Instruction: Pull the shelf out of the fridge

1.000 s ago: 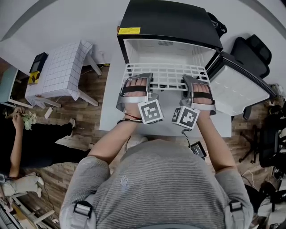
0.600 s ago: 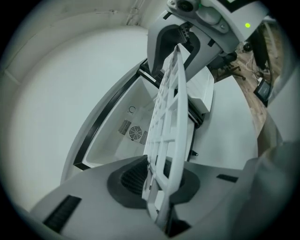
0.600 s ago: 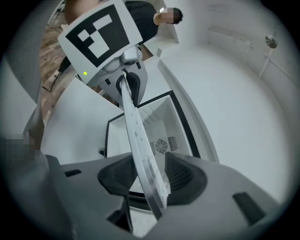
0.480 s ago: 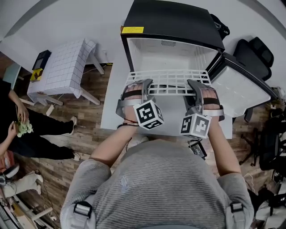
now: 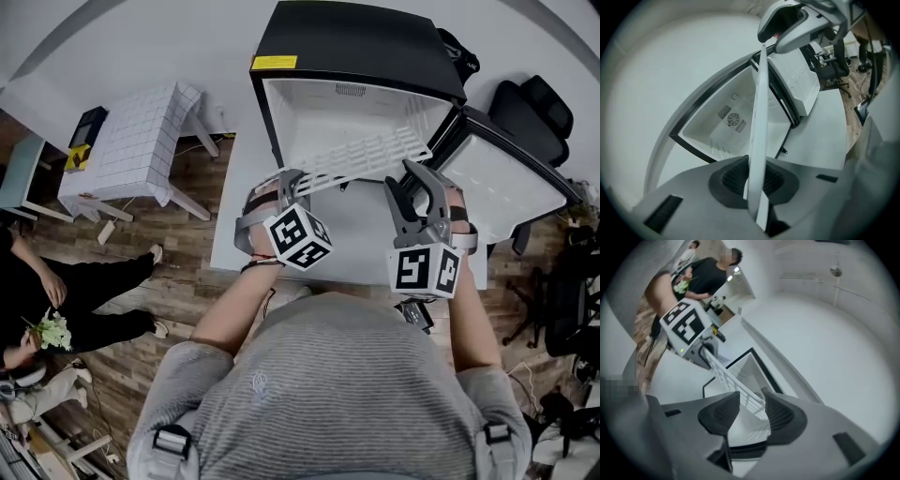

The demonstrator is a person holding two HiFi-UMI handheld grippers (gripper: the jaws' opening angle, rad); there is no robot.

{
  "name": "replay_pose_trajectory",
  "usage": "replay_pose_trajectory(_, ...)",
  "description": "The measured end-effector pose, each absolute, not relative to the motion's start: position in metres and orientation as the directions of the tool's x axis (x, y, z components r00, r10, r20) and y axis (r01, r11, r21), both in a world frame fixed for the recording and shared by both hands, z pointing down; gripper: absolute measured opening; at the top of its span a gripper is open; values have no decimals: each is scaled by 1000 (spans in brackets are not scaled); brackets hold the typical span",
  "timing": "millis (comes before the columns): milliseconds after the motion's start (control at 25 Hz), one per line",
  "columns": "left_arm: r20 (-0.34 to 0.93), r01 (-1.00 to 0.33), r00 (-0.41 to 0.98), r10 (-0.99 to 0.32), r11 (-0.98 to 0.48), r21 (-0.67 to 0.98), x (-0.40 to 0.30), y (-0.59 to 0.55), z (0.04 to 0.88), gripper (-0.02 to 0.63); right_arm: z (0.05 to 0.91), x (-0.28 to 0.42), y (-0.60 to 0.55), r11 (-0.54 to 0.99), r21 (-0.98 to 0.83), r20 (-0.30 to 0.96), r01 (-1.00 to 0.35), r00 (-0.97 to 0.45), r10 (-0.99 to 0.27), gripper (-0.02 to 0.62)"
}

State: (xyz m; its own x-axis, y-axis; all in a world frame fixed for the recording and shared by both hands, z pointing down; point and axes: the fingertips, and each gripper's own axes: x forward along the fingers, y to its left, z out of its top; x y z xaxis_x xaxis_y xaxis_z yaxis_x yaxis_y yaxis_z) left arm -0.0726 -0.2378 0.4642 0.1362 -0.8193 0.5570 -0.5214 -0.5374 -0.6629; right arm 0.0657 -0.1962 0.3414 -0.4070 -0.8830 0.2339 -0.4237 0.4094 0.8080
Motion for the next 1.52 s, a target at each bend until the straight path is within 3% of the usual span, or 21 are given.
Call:
replay_pose_trajectory(200,576,-636,189,-795,-546,-545,-80,-222,475,41,301,80,-195,521,413,60,-747,-549,-834,173)
replay_pose_trajectory(440,490,-803,341,-803,-519,-292,-80,-199,455,41,317,75,-199,620,122,38,-775,-621,-783,173)
replay_pose_trajectory(600,342,-853,453,-823,-512,-103,-81,-190,430,40,342,67,-204,648,-1,74,-762,-646,-760,173)
replay_pose_trajectory(840,128,-858,513,-849,-510,57,-91,-185,407,37,354,51,-203,679,-56,85,-732,-682,-727,173)
replay_pose_trajectory(1320,16,-832,548,-836,-543,109,-95,-171,401,37,350,51,-206,669,-99,46,-737,-675,-737,173)
replay_pose_trajectory(1520,-1,-830,556,-831,-555,51,-91,-169,388,37,347,46,-204,680,-94,28,-728,-684,-729,173)
